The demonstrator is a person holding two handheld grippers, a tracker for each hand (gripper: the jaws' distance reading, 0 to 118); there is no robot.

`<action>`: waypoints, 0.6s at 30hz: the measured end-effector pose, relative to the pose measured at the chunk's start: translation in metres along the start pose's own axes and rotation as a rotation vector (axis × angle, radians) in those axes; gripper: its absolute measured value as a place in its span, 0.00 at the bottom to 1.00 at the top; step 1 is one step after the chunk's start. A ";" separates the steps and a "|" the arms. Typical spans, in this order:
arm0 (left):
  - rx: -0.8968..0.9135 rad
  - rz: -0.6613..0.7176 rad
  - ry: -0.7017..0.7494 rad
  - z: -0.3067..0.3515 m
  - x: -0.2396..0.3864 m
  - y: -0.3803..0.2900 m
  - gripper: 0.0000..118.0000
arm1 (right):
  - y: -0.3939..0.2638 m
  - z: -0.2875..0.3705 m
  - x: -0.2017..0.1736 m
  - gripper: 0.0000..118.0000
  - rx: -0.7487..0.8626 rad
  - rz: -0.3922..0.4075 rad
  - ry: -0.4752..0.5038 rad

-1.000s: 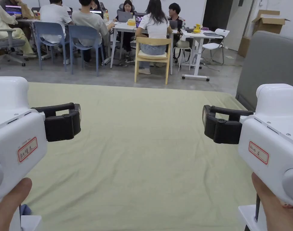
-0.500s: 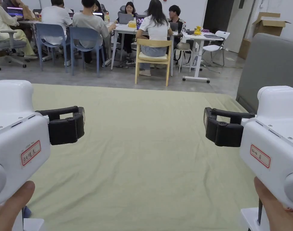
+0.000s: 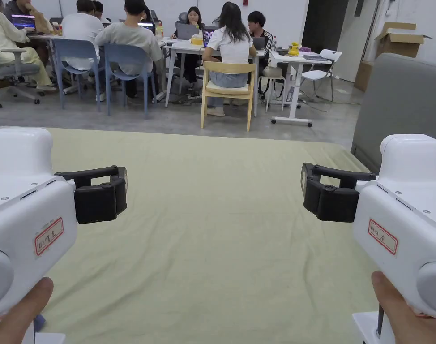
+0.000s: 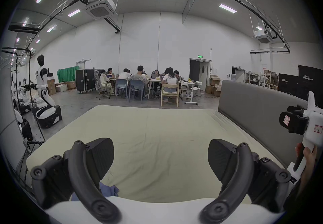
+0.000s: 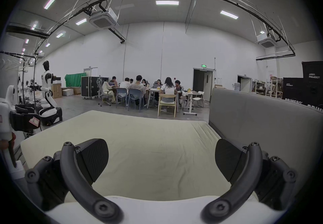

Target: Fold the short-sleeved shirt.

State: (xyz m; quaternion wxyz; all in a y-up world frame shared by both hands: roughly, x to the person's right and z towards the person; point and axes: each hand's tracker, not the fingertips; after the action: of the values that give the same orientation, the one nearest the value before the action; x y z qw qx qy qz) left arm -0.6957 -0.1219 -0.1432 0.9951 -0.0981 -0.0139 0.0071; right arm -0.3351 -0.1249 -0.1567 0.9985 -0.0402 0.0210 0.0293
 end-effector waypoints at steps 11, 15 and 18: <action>-0.003 0.016 0.010 -0.002 -0.003 -0.001 0.97 | -0.008 0.001 0.008 1.00 -0.002 -0.084 0.007; -0.009 0.024 0.007 -0.004 -0.003 -0.002 0.97 | -0.008 -0.001 0.014 1.00 -0.035 -0.180 0.083; -0.018 0.019 -0.001 -0.006 -0.001 0.000 0.97 | -0.008 -0.004 0.010 1.00 -0.034 -0.144 0.020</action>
State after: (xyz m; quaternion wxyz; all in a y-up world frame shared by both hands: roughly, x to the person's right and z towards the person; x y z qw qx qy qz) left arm -0.6967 -0.1234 -0.1488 0.9940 -0.1070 -0.0136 0.0164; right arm -0.3247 -0.1321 -0.1602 0.9970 -0.0589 0.0274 -0.0428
